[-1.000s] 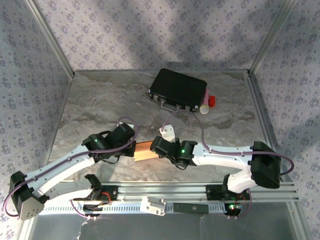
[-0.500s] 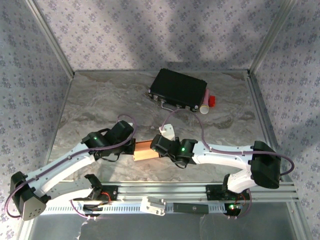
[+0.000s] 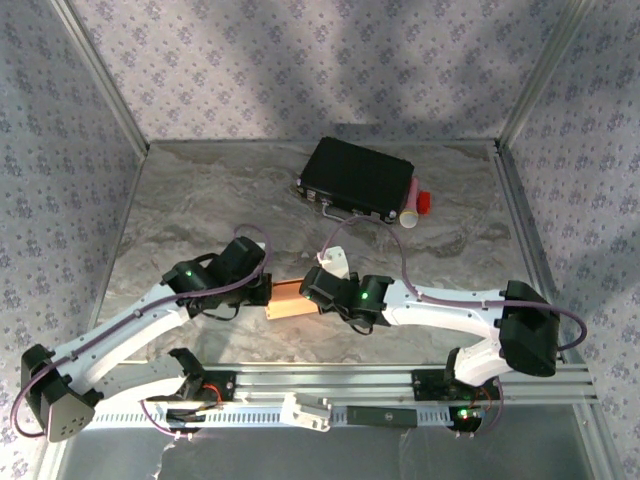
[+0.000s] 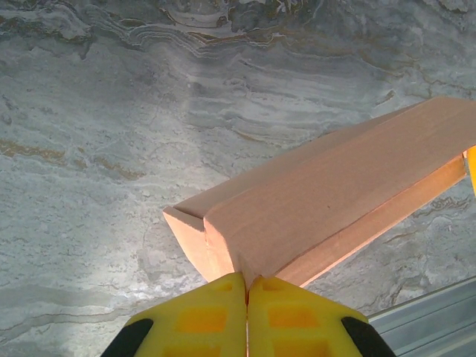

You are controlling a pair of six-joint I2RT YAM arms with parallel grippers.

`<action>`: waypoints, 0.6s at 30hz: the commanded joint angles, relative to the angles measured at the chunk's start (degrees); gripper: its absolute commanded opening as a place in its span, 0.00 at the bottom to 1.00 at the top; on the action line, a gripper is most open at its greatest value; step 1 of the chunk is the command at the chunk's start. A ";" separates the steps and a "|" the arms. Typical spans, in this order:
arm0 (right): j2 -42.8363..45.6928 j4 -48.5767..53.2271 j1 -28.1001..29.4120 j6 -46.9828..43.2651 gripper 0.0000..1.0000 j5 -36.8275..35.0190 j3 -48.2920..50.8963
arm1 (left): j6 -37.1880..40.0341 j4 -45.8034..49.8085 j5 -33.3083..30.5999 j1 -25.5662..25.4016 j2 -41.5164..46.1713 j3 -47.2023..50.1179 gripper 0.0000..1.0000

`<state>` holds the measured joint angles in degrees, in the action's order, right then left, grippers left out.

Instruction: Fold the paper box

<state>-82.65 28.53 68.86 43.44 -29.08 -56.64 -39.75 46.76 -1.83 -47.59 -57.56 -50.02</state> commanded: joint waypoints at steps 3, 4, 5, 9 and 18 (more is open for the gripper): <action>-0.90 0.48 -0.30 -1.24 0.00 1.81 -2.12 | -0.14 -1.59 3.47 0.71 -0.45 -2.31 0.07; -0.99 0.50 -0.43 -1.37 0.00 1.90 -2.29 | -0.05 -1.75 3.83 0.83 -0.45 -2.22 0.07; -1.00 0.51 -0.48 -1.50 0.00 1.92 -2.33 | -0.07 -1.91 4.16 0.93 -0.45 -2.27 0.07; -1.52 0.35 -0.81 -1.87 0.00 2.18 -2.63 | -0.12 -3.26 6.42 2.14 -0.36 -1.60 0.07; -2.52 1.18 -1.01 -2.52 0.00 2.37 -3.78 | 0.81 -3.36 9.24 3.97 -0.71 -1.92 0.07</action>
<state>-84.29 29.08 67.57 42.11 -28.64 -58.37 -39.70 46.48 3.55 -44.01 -57.89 -50.11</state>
